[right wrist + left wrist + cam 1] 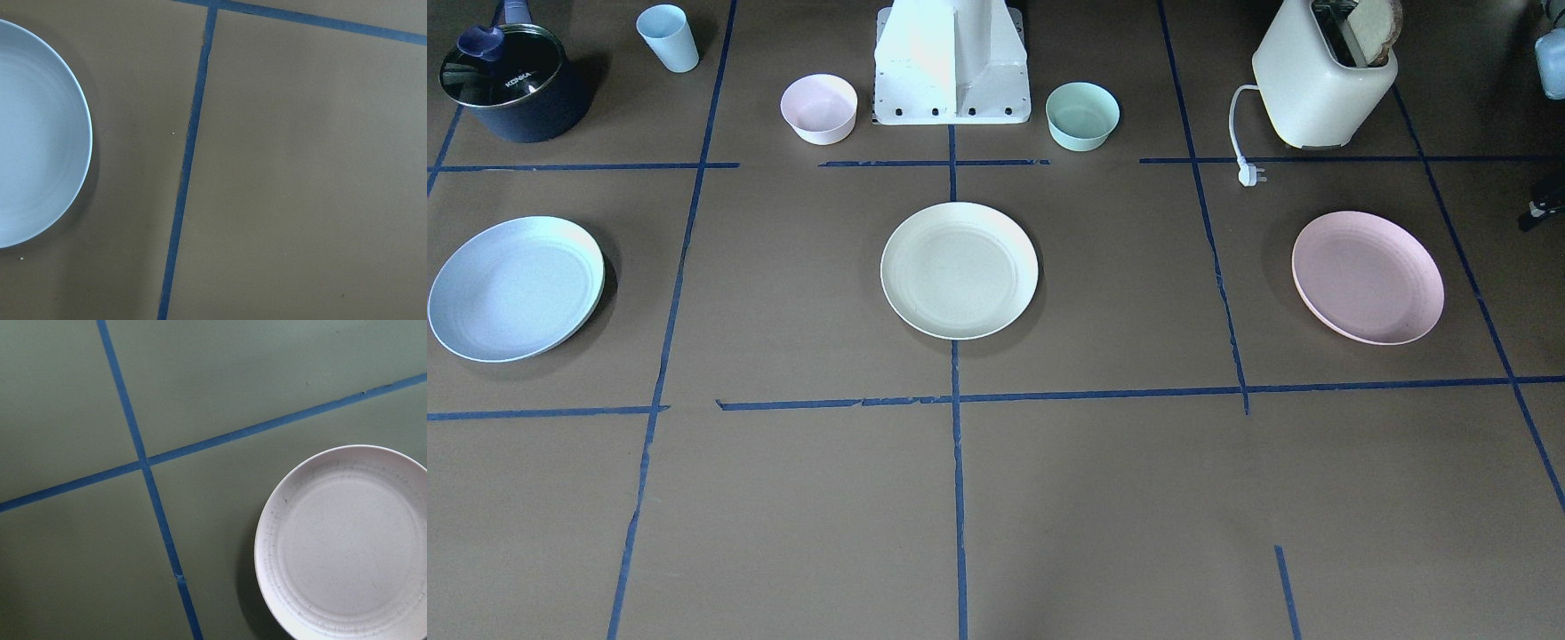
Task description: Stack three plates with pink and blue
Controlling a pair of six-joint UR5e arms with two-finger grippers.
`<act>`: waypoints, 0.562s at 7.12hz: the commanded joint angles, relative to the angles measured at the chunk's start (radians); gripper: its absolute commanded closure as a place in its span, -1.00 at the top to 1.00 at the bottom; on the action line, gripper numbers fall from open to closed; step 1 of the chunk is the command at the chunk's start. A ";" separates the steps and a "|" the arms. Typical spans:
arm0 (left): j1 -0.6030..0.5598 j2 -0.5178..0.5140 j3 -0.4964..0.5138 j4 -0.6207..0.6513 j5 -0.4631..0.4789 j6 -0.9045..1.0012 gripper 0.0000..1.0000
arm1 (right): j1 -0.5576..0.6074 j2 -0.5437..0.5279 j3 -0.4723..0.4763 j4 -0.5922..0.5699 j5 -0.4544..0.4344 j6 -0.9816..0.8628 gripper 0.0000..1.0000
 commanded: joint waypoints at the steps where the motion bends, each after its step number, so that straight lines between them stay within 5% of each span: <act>1: 0.132 0.001 0.252 -0.504 0.007 -0.373 0.99 | -0.001 0.000 0.000 -0.002 0.000 0.000 1.00; 4: 0.237 -0.003 0.307 -0.611 0.019 -0.526 0.99 | -0.001 0.000 -0.002 -0.002 0.000 -0.001 1.00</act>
